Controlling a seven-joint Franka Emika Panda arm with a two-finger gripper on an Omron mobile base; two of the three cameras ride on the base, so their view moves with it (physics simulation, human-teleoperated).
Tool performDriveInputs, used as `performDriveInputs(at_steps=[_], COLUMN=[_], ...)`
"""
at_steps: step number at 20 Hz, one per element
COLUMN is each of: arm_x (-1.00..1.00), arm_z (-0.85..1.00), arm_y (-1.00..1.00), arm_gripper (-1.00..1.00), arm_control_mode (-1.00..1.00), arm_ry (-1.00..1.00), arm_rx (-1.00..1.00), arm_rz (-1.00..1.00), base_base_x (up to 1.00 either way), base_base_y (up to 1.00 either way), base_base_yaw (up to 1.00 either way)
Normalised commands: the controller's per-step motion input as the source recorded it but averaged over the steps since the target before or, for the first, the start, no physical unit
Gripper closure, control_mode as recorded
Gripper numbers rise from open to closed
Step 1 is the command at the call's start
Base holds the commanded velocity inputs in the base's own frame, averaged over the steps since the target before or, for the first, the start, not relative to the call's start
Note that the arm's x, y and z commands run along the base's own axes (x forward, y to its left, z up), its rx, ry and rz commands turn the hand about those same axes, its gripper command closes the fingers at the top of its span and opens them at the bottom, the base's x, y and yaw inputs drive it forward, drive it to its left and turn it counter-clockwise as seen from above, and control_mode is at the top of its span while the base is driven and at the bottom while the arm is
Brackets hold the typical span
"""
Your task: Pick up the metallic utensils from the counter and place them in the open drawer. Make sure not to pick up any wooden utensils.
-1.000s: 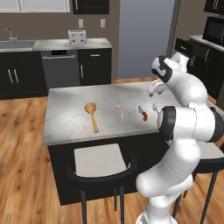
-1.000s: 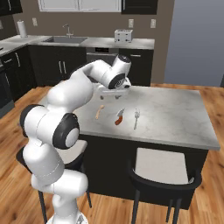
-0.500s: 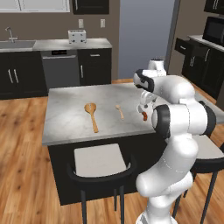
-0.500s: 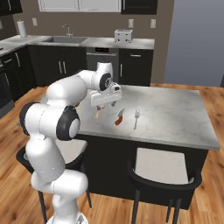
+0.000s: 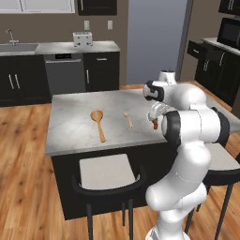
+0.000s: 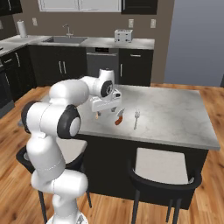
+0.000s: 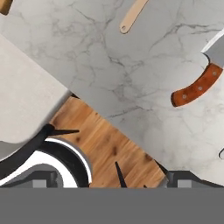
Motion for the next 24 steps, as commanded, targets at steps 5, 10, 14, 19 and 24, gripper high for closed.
performDriveInputs(at_steps=[5,10,14,19,24], arm_x=[0.04,0.18,0.24,0.35,0.4], arm_z=[-0.41,-0.34,-0.01,0.0,-0.01], arm_y=[-0.15,-0.02,0.0,0.0,0.0], arm_gripper=[-1.0,-1.0,-1.0,-1.0,-1.0], arm_control_mode=[-1.0,-1.0,-1.0,-1.0,-1.0], arm_ry=[0.0,0.05,0.05,0.01,0.04], arm_rx=[0.01,0.0,0.0,0.0,0.0], arm_rz=[0.0,0.0,-0.04,-0.17,-0.21], base_base_x=[0.0,0.0,0.0,0.0,0.0], base_base_y=[0.0,0.0,0.0,0.0,0.0], base_base_yaw=[0.0,0.0,0.0,0.0,0.0])
